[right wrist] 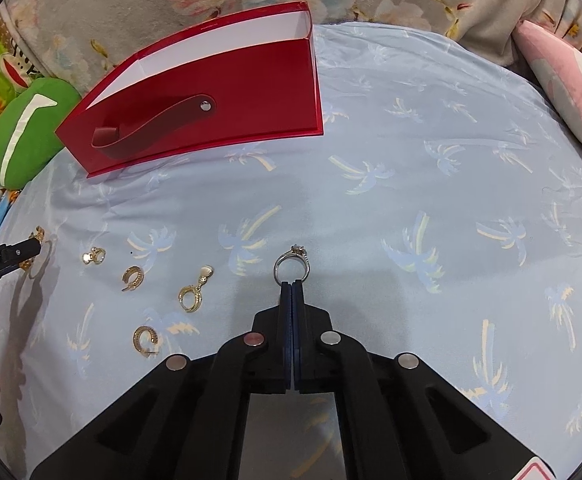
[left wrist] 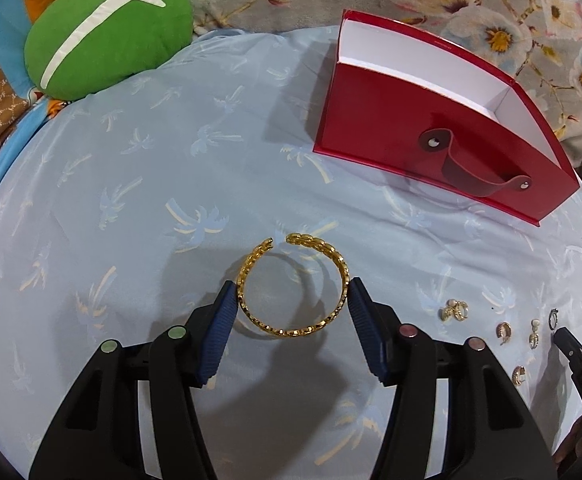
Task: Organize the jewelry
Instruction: 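Grasp the gold bangle with the left gripper while the right gripper grasps the silver ring, then carry the bangle with the left gripper while the right gripper carries the ring over the red box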
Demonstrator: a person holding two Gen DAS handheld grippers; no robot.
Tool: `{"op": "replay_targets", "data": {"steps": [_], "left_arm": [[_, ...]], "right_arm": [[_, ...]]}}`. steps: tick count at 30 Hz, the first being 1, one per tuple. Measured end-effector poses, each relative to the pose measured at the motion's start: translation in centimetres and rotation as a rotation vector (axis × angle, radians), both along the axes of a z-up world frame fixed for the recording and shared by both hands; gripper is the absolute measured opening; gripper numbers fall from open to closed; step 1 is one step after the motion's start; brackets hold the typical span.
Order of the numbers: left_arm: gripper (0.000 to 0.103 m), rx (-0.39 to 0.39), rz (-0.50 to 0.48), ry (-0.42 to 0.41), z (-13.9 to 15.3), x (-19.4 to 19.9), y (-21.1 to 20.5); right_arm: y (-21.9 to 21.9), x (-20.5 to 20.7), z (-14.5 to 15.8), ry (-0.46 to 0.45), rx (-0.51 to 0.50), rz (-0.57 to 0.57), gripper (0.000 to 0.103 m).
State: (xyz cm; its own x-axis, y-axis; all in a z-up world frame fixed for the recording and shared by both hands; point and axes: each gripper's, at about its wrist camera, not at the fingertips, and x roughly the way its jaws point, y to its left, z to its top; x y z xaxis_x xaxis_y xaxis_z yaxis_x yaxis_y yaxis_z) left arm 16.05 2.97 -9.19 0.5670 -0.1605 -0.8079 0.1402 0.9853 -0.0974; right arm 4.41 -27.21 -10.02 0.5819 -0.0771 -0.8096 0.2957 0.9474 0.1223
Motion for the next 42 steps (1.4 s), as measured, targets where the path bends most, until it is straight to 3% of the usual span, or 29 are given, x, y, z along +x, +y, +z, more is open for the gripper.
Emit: {"op": "replay_targets", "data": {"steps": [4,6,8,10,12,16,19,27,33,42], "left_arm": [[0.055,-0.008,-0.012,-0.009,0.8,-0.5,-0.1],[0.055,-0.013,-0.014,-0.010,1.1,-0.7,-0.2],[0.055,-0.014,-0.012,-0.012,1.2,-0.8,-0.1],[0.055,-0.017,-0.013,-0.013,1.4,-0.8,0.0],[0.055,-0.016,-0.013,-0.013,1.4,-0.9,0.0],[0.055,-0.016,-0.015,-0.008,1.3,-0.9,-0.1],[0.055,-0.013,-0.019,-0.005,1.1,-0.9,-0.1],[0.055,-0.018,-0.033,-0.019,1.9,-1.4,-0.3],[0.055,-0.038,-0.080,-0.083,5.8,-2.5,-1.0],[0.055,-0.088,-0.150,-0.271,14.6,-3.3,-2.5]], "right_arm": [[0.0,0.1,0.4,-0.016,0.008,0.017,0.000],[0.0,0.4,0.3,-0.015,0.012,0.023,0.007],[0.1,0.6,0.5,-0.019,-0.014,0.004,0.044],[0.3,0.7,0.7,-0.036,-0.046,-0.012,0.050],[0.4,1.2,0.5,-0.024,-0.051,-0.002,0.050],[0.8,2.0,-0.4,0.004,-0.070,0.001,0.027],[0.9,2.0,-0.5,-0.002,-0.093,-0.001,0.018],[0.1,1.3,0.4,-0.030,-0.027,-0.023,0.018],[0.5,0.6,5.1,-0.130,-0.026,0.001,0.018],[2.1,1.9,14.9,-0.337,-0.083,0.081,0.018]]}}
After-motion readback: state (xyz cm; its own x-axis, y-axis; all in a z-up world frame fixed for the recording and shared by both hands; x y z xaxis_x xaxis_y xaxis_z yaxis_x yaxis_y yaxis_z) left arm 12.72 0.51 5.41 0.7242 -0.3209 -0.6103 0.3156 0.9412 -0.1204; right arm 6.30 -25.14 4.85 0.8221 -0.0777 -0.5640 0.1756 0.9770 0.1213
